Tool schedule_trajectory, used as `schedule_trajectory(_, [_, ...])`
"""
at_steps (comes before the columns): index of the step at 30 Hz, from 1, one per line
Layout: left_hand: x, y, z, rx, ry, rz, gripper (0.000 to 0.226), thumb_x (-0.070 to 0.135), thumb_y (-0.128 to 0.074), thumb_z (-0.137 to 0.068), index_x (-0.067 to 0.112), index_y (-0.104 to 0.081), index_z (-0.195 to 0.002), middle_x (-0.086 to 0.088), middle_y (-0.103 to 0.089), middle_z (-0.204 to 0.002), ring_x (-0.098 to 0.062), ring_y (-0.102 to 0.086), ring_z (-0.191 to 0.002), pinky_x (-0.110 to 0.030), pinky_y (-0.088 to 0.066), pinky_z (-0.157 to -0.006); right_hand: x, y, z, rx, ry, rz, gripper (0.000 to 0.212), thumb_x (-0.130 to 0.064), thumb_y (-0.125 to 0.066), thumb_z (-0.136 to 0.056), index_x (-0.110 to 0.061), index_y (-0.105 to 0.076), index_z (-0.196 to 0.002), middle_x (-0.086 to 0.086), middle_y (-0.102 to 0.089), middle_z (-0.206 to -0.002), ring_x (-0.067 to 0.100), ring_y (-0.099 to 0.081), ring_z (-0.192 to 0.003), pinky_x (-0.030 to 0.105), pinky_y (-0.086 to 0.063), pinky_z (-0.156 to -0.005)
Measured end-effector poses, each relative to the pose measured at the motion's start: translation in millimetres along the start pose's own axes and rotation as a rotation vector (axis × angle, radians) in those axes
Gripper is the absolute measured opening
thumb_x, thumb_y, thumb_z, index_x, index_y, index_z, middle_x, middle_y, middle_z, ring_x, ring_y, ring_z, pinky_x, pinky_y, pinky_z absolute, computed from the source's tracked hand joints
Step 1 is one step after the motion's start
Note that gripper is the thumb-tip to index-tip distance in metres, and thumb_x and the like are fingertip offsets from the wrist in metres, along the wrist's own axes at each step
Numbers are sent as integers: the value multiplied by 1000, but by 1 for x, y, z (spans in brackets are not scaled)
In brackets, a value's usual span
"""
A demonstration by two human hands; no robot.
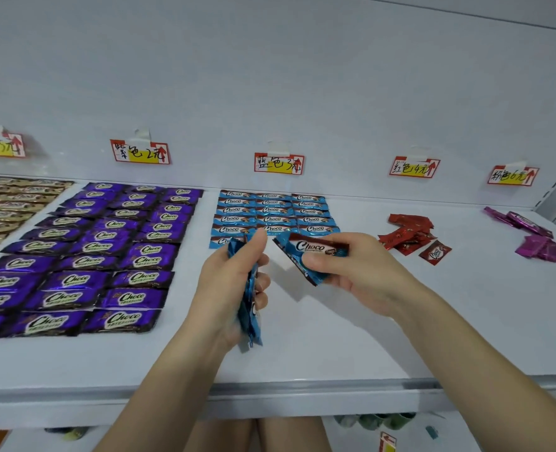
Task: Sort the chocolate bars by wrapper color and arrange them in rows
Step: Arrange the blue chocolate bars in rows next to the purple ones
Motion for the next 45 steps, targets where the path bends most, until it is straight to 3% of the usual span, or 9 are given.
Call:
schedule_trajectory(7, [9, -4, 6, -91, -78, 73, 24, 22, -58, -90, 5, -61, -105, -2, -59, -61, -5, -41, -37, -13, -30, -33, -9, -32, 5, -214, -55, -238, 32, -11, -66, -67, -11, -65, -98, 3, -72, -86, 13, -68, -75, 21, -53, -63])
schedule_trajectory(15, [16, 2, 9, -12, -284, 33, 7, 9, -60, -86, 16, -62, -83, -7, -59, -63, -10, -42, -41, -18, -32, -36, -10, -45, 0, -180, -48, -238, 18, -4, -62, -82, -15, -66, -95, 4, -72, -87, 16, -68, -74, 23, -53, -59])
schedule_trajectory(18, [15, 6, 4, 69, -253, 22, 17, 2, -54, -88, 17, -60, -84, -3, -61, -60, -10, -44, -41, -17, -34, -35, -11, -42, 0, -130, 78, 5, 19, -12, -68, -79, -23, -64, -94, -2, -70, -95, 11, -67, -85, 26, -56, -71])
schedule_trajectory(20, [14, 8, 1, 90, -213, 28, 17, 2, -54, -89, 17, -60, -85, 0, -60, -54, -9, -44, -40, -16, -34, -34, -12, -36, -2, 17, 306, 332, 26, -16, -74, -74, -30, -60, -91, -15, -64, -96, 3, -62, -92, 22, -53, -77])
schedule_trajectory(23, [11, 10, -1, 91, -178, 12, 17, 2, -55, -88, 17, -60, -84, 0, -58, -54, -9, -44, -42, -17, -34, -34, -11, -33, -4, 28, 653, 662, 18, -20, -74, -73, -20, -68, -90, -23, -59, -91, -5, -54, -93, 10, -44, -75])
schedule_trajectory(25, [10, 12, -1, 100, -149, 16, 15, 3, -56, -87, 17, -61, -85, -3, -58, -59, -11, -44, -46, -18, -34, -34, -7, -27, -9, 13, 729, 726, 20, -20, -72, -73, -12, -71, -92, -22, -58, -91, -10, -53, -93, 5, -41, -77])
schedule_trajectory(30, [9, 23, -2, 163, -74, 124, 13, 5, -55, -88, 13, -61, -96, -4, -56, -69, -12, -43, -52, -15, -31, -33, 3, 4, -33, 64, 495, 859, 14, -14, -72, -77, -12, -72, -91, -10, -64, -89, -5, -50, -85, 4, -36, -73])
schedule_trajectory(34, [8, 27, -3, 183, -63, 150, 14, 6, -55, -88, 12, -62, -99, -3, -57, -67, -12, -42, -50, -13, -30, -33, 17, 12, -41, 3, 470, 1120, 14, -22, -68, -82, -11, -72, -89, 1, -68, -92, 15, -54, -91, 33, -42, -81])
schedule_trajectory(45, [5, 22, -7, 155, -20, 174, 12, 9, -57, -87, 12, -64, -96, -1, -59, -64, -9, -42, -45, -14, -30, -32, 17, -1, -74, 25, 460, 1161, 18, -21, -58, -90, -15, -70, -102, 1, -64, -103, 14, -53, -96, 24, -41, -79])
Point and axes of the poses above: each hand's wrist, its own z-axis away from the middle knuckle, its own y-axis out of the back of the hand, x = y × z, the point moved 2 cm from there along -z, towards the middle knuckle
